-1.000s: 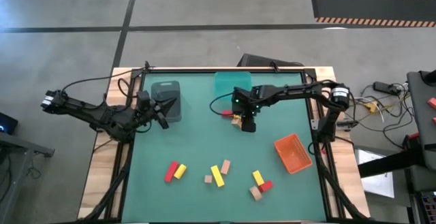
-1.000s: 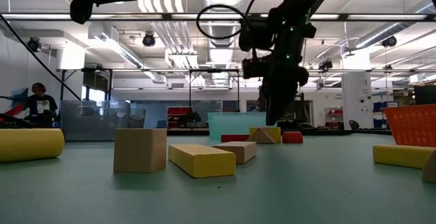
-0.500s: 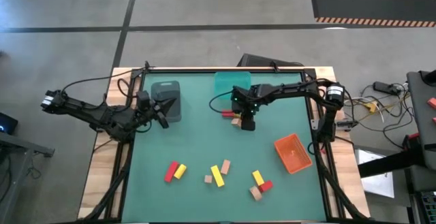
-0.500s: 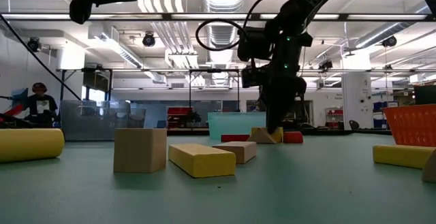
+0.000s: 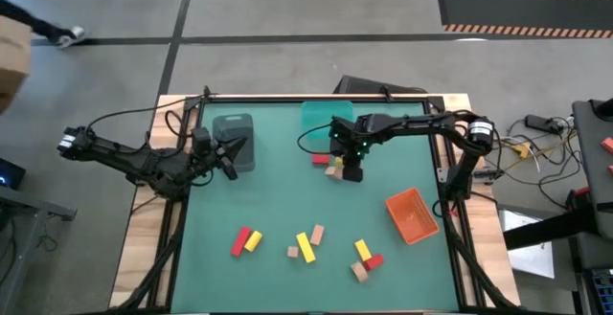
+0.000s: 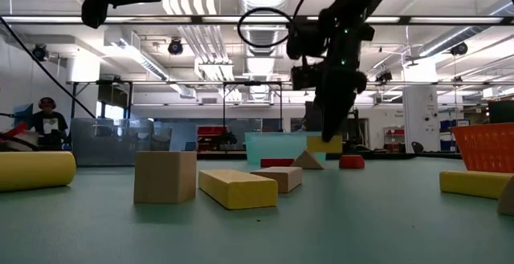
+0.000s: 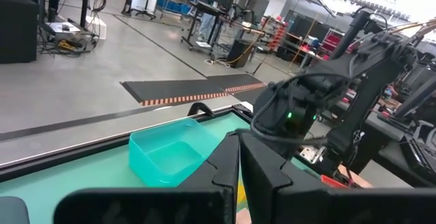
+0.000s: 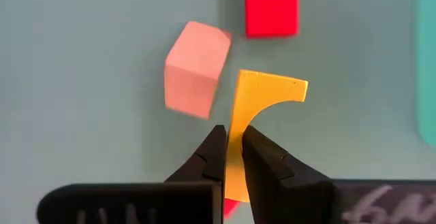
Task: Sort & place blocks by color
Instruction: Put the yellow block into the green bin
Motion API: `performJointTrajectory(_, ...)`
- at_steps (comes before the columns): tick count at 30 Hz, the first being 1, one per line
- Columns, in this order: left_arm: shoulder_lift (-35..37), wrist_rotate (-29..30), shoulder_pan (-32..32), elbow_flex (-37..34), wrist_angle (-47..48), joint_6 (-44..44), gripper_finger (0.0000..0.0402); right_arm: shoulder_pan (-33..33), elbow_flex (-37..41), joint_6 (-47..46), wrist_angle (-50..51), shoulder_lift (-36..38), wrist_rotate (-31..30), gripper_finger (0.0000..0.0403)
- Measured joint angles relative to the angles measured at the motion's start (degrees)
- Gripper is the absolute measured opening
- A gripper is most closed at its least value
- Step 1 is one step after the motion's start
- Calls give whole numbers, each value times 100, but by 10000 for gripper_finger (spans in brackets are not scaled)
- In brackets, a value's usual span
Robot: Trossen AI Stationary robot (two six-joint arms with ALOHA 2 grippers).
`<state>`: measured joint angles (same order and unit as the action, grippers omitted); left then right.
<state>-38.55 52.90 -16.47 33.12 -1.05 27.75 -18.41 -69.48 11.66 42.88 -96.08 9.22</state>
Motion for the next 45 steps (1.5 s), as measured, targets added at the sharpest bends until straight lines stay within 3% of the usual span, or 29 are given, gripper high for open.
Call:
performJointTrajectory(9, -11, 11, 0, 0, -1, 0, 0, -226, -1294, 442, 1431, 77, -18, 18)
performJointTrajectory(18, 1, 11, 1, 0, -3, 4, 0, -778, -2671, 1011, 1862, -248, -16, 18)
performJointTrajectory(34, 7, 11, 2, 0, -23, 42, 0, -1722, -4721, 2573, 2453, -1912, 268, 18)
performJointTrajectory(45, -27, 107, 0, 0, -12, 42, 0, -1876, -5212, 2883, 2437, -2875, 500, 18)
